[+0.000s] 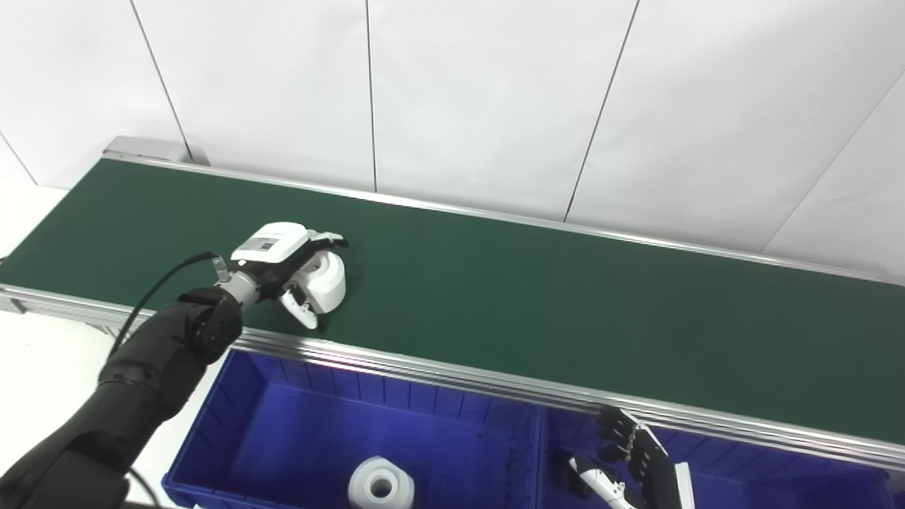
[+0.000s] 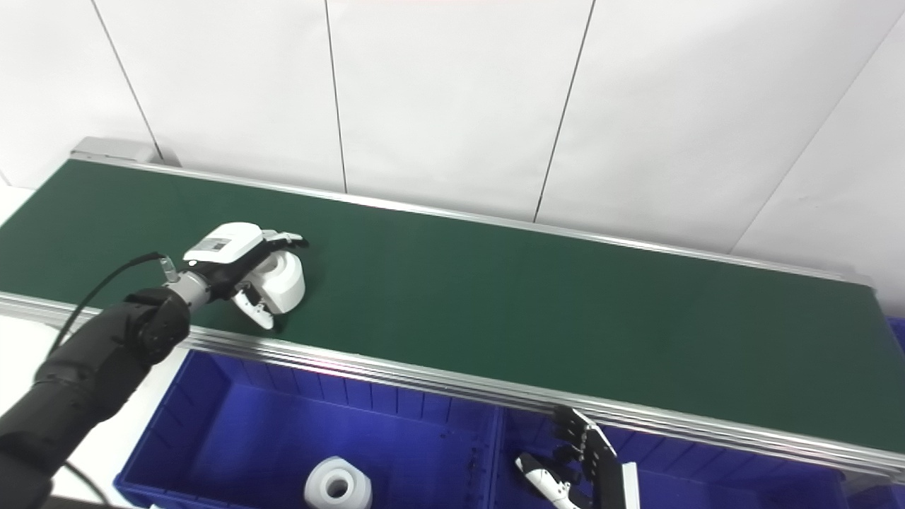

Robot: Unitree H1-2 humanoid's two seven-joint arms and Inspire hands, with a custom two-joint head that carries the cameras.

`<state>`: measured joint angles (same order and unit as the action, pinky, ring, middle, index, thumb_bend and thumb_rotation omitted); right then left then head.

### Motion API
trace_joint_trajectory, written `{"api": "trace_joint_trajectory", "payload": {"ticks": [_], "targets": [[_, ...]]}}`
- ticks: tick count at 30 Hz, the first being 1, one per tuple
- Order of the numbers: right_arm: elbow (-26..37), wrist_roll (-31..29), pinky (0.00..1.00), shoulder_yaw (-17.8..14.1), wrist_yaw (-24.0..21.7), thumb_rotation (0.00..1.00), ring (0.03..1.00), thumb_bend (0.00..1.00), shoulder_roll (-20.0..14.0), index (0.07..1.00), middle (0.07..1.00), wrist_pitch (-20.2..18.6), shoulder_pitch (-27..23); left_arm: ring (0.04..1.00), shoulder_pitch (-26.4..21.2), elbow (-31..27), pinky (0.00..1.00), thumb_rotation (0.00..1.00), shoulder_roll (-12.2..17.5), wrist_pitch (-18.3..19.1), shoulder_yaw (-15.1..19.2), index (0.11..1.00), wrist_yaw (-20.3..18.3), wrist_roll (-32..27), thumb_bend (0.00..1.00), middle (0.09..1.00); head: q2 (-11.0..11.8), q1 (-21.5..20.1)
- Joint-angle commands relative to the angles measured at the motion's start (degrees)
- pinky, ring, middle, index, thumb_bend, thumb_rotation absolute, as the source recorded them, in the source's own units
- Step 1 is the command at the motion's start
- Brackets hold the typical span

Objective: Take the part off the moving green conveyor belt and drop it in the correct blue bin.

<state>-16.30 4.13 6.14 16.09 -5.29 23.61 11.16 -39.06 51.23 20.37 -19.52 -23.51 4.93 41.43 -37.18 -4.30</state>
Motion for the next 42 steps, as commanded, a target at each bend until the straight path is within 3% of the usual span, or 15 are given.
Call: {"api": "trace_joint_trajectory", "payload": {"ticks": [1, 3, 7, 10, 17, 21, 24, 27, 30, 35, 39, 40, 42], "targets": [[0.8, -0.1, 0.67, -0.1, 0.7, 0.41, 0.726, 0.84, -0.2, 0.745, 0.742, 3.3, -0.4, 0.409, -2.5, 0.8, 0.37, 0.0, -0.7, -3.5, 0.7, 0.574, 4.7, -1.4, 0.53, 0.501, 0.0, 0.1], [0.8, -0.1, 0.68, -0.1, 0.7, 0.41, 0.726, 0.83, -0.2, 0.744, 0.742, 3.3, -0.4, 0.411, -2.3, 1.2, 0.42, 0.0, -1.6, -4.5, 0.9, 0.518, 5.9, -2.0, 0.5, 0.517, -0.1, 0.3], [1.0, -0.1, 0.67, 0.0, 0.9, 0.42, 0.724, 0.82, -0.2, 0.744, 0.739, 3.3, -0.2, 0.423, -1.8, 1.0, 0.46, 0.0, -2.6, -6.5, 1.5, 0.501, 7.1, -3.7, 0.5, 0.525, -0.3, 0.0], [1.0, 0.1, 0.68, 0.1, 1.1, 0.41, 0.725, 0.82, -0.1, 0.748, 0.742, 3.3, -0.2, 0.407, -1.3, 0.0, 0.42, 0.0, -3.0, -6.8, 2.1, 0.516, 7.2, -4.9, 0.5, 0.521, -0.5, -0.1], [1.4, -0.1, 0.68, 0.2, 1.3, 0.43, 0.73, 0.83, 0.4, 0.75, 0.748, 3.3, 0.1, 0.412, 1.3, -8.4, 0.44, 0.0, -2.5, -6.0, 3.8, 0.51, 4.3, -7.3, 0.5, 0.524, -1.0, -0.7], [1.7, 0.5, 0.68, 0.4, 2.0, 0.44, 0.733, 0.84, 0.7, 0.748, 0.748, 3.3, 0.2, 0.414, 6.0, -20.9, 0.45, 0.0, -2.0, -3.5, 6.3, 0.518, -0.3, -11.4, 0.5, 0.509, -2.1, -2.3], [2.2, 1.4, 0.67, 0.9, 2.8, 0.46, 0.731, 0.84, 0.7, 0.749, 0.749, 3.3, 0.2, 0.413, 10.7, -30.2, 0.45, 0.0, -2.1, -3.8, 7.5, 0.519, -6.8, -19.4, 0.5, 0.515, -3.7, -5.3], [3.3, 1.9, 0.67, 1.4, 3.1, 0.46, 0.727, 0.84, 0.9, 0.75, 0.747, 3.3, 0.5, 0.415, 14.2, -34.8, 0.44, 0.0, -2.1, -6.3, 7.0, 0.524, -11.6, -25.1, 0.5, 0.512, -5.2, -8.2], [4.4, 1.7, 0.69, 1.7, 2.5, 0.42, 0.74, 0.81, 1.1, 0.758, 0.757, 3.3, 0.9, 0.419, 18.1, -39.3, 0.45, 0.0, -2.9, -5.3, 6.1, 0.518, -14.9, -26.8, 0.5, 0.514, -5.6, -9.3], [6.3, 2.7, 0.68, 1.6, 2.6, 0.42, 0.739, 0.8, 1.5, 0.759, 0.757, 3.3, 1.6, 0.404, 23.4, -40.4, 0.42, 0.0, -5.8, -6.4, 4.5, 0.531, -15.6, -25.3, 0.5, 0.511, -7.6, -11.5], [7.1, 3.5, 0.68, 1.2, 2.7, 0.43, 0.736, 0.79, 1.5, 0.76, 0.759, 3.3, 1.9, 0.376, 26.7, -38.0, 0.37, 0.0, -8.4, -7.2, 3.0, 0.55, -14.0, -22.7, 0.49, 0.49, -8.5, -11.7], [7.3, 3.4, 0.68, 1.0, 2.6, 0.43, 0.733, 0.8, 1.5, 0.757, 0.756, 3.3, 2.0, 0.388, 27.3, -37.7, 0.34, 0.0, -8.8, -7.2, 2.6, 0.516, -13.8, -21.8, 0.5, 0.506, -8.9, -11.5], [7.6, 3.3, 0.67, 0.6, 2.8, 0.43, 0.73, 0.81, 1.7, 0.748, 0.744, 3.3, 2.2, 0.4, 28.5, -36.4, 0.4, 0.0, -9.2, -7.3, 0.5, 0.528, -13.1, -19.7, 0.5, 0.505, -9.3, -11.5]]}}
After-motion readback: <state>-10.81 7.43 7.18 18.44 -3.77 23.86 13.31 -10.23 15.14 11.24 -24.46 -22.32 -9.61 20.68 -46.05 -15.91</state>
